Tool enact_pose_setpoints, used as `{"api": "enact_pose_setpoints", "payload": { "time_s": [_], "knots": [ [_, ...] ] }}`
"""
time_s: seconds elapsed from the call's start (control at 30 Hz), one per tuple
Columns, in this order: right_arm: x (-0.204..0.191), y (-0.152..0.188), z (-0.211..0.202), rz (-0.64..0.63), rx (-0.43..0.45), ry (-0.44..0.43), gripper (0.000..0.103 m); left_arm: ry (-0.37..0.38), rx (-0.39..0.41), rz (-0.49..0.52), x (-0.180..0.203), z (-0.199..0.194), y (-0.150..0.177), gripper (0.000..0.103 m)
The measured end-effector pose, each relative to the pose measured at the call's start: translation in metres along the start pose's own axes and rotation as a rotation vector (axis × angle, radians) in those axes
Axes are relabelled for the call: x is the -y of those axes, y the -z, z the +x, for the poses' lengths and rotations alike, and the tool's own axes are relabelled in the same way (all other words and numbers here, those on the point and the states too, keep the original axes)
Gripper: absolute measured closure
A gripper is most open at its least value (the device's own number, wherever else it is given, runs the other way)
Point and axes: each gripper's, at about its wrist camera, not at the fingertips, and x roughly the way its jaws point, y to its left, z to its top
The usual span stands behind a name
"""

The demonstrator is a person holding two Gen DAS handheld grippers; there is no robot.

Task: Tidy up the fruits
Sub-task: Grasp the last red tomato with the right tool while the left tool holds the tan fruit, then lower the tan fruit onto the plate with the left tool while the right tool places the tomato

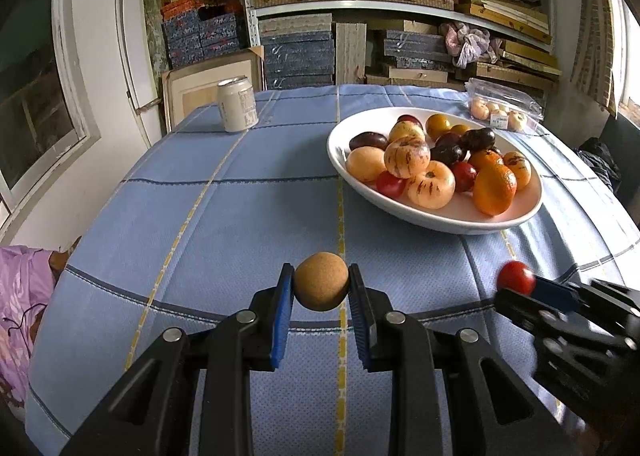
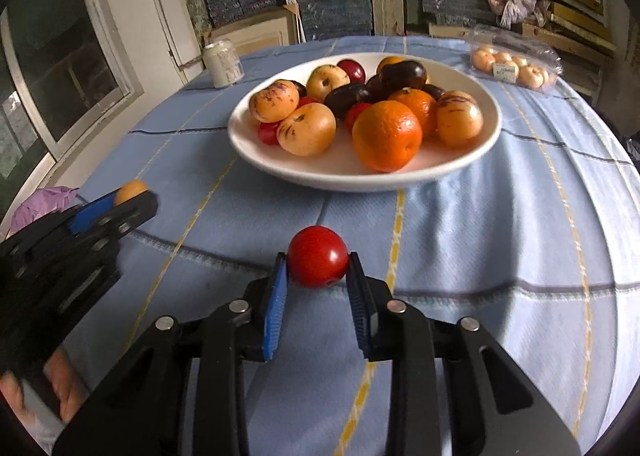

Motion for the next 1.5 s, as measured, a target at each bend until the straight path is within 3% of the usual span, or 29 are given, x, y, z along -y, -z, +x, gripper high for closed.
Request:
{"api": "enact_pose_setpoints", "payload": {
  "time_s": [0.27, 0.43, 0.63, 0.83, 0.97, 1.1, 1.3, 1.5],
  "knots": [
    [-0.002, 0.037, -0.064, -0.028, 0.077, -0.02, 0.074, 0.043, 0.004, 0.055, 0.018, -0.026, 0.023, 0.076],
    [0.007, 0.017, -0.105, -0.042, 0.147, -0.018, 0.074, 0.084, 0.01, 0.096, 0.028, -0.046, 0.015, 0.076],
    [0.024, -0.054, -0.169, -0.031, 0.307, 0.009, 0.075, 0.09, 0.107, 0.103, 0.028, -0.079, -0.067, 0.076],
    [0.042, -0.137, -0.194, -0.005, 0.393, -0.003, 0.074, 0.056, 0.19, 0.121, 0.038, -0.084, -0.154, 0.076],
    [0.055, -0.179, -0.167, 0.016, 0.357, -0.012, 0.074, 0.061, 0.18, 0.106, 0.047, -0.059, -0.187, 0.076],
    [0.064, -0.205, -0.089, 0.022, 0.23, -0.017, 0.074, 0.084, 0.109, 0.088, 0.052, -0.011, -0.201, 0.076],
    [0.057, -0.202, 0.022, -0.018, 0.061, -0.005, 0.074, 0.098, -0.037, 0.08, 0.055, 0.088, -0.19, 0.076],
    [0.052, -0.193, 0.077, -0.035, -0.028, -0.007, 0.074, 0.117, -0.146, 0.045, 0.043, 0.154, -0.176, 0.076]
  ]
}}
